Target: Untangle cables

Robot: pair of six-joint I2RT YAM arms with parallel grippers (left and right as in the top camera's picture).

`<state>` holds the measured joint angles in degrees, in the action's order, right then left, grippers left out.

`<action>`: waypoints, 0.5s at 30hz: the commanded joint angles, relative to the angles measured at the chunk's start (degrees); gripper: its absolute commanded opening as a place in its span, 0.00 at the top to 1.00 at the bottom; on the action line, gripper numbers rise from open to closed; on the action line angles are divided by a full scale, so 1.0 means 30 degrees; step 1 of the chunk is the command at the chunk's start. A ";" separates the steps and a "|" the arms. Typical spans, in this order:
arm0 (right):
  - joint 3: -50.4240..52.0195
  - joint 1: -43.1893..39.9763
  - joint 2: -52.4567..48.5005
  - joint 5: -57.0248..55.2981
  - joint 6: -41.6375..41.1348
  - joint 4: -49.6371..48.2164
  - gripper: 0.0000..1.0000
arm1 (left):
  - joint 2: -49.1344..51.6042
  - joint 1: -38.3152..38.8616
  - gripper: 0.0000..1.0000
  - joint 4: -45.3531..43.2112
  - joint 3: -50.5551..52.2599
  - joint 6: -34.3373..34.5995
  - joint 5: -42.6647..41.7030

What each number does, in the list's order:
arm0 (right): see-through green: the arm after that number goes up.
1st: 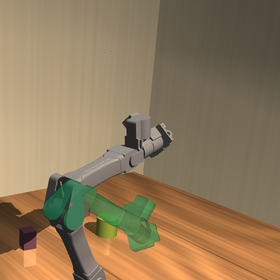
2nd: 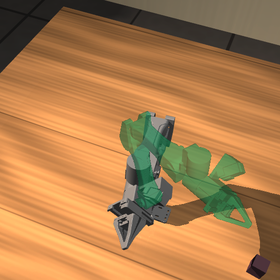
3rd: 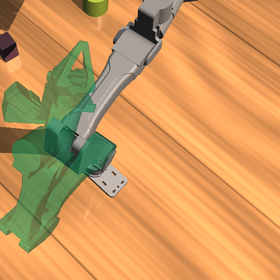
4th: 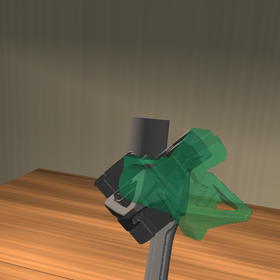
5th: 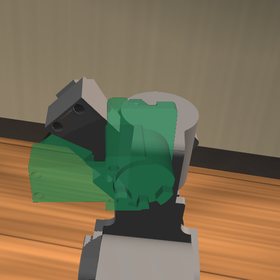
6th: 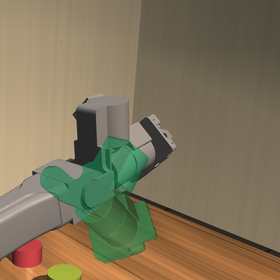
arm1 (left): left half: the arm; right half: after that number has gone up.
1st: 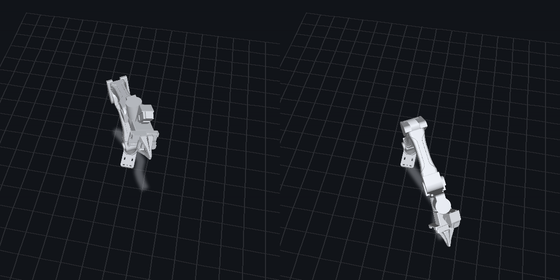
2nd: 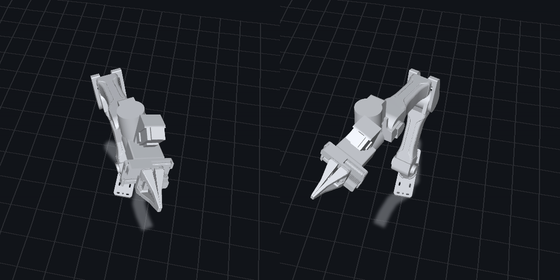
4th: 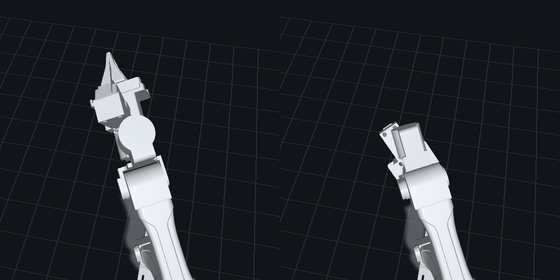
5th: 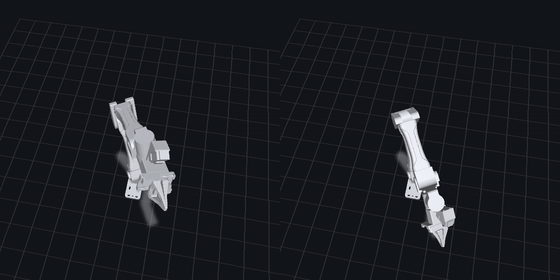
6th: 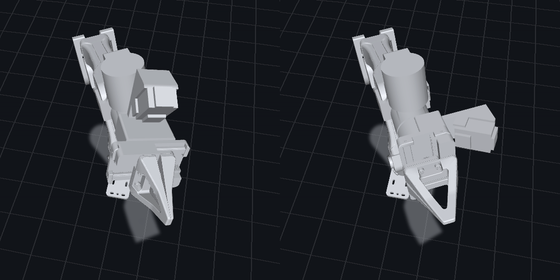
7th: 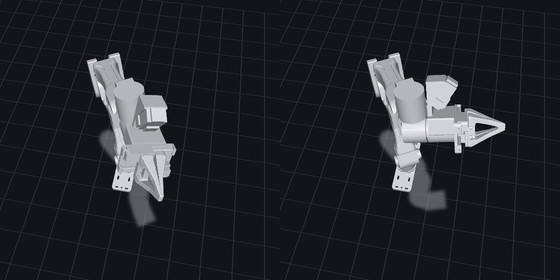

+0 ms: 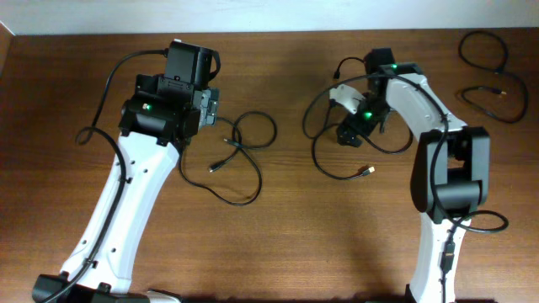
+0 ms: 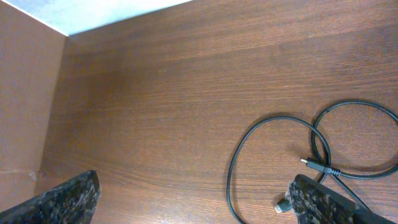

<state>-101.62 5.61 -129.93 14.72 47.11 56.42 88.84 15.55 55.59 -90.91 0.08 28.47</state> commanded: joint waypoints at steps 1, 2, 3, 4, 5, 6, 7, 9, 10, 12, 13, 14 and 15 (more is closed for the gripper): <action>0.0379 -0.1508 0.0299 0.0474 -0.0357 -0.0182 0.05 | -0.0313 -0.0131 0.01 0.0058 -0.0102 0.0262 -0.0073; 0.0459 -0.1923 0.0299 0.1566 -0.0357 -0.0175 0.05 | -0.0313 -0.0131 0.01 0.0058 -0.0102 0.0262 -0.0073; 0.0692 -0.2237 0.0299 0.2098 -0.0357 -0.0189 0.05 | -0.0313 -0.0131 0.01 0.0058 -0.0102 0.0262 -0.0073; 0.1231 -0.2382 0.0299 0.2098 -0.0350 -0.0306 0.05 | -0.0313 -0.0131 0.01 0.0058 -0.0102 0.0262 -0.0073; 0.1829 -0.2375 0.0299 0.2098 -0.0350 -0.0481 0.05 | -0.0313 -0.0131 0.01 0.0058 -0.0102 0.0262 -0.0073; 0.2346 -0.2375 0.0299 0.2098 -0.0350 -0.0554 0.05 | -0.0313 -0.0131 0.01 0.0058 -0.0102 0.0262 -0.0073; 0.2878 -0.2375 0.0299 0.1931 -0.0342 -0.0131 0.04 | -0.0313 -0.0131 0.01 0.0058 -0.0102 0.0262 -0.0073; 0.3016 -0.2361 0.0299 -0.0619 0.0357 0.0911 0.04 | -0.0313 -0.0131 0.01 0.0058 -0.0102 0.0262 -0.0066; 0.3016 -0.2361 0.0306 -0.1668 0.0364 0.0889 0.04 | -0.0313 -0.0131 0.01 0.0087 -0.0102 0.0109 -0.0066; 0.3016 -0.2361 0.0306 -0.1923 0.0364 0.0612 0.04 | -0.0313 -0.0131 0.01 0.0087 -0.0102 0.0117 -0.0066; 0.3016 -0.2361 0.0306 -0.2135 0.0364 0.0393 0.04 | -0.0313 -0.0131 0.01 0.0087 -0.0102 0.0117 -0.0073; 0.3016 -0.2361 0.0306 -0.2120 0.0357 0.0306 0.24 | -0.0313 -0.0131 0.01 0.0087 -0.0102 0.0117 -0.0073; 0.3016 -0.2361 0.0306 -0.2127 0.0364 0.0306 0.50 | -0.0313 -0.0131 0.01 0.0087 -0.0102 0.0124 -0.0073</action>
<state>-94.87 -1.19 -126.69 10.96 48.51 56.55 88.84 15.55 55.96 -90.91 0.08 28.49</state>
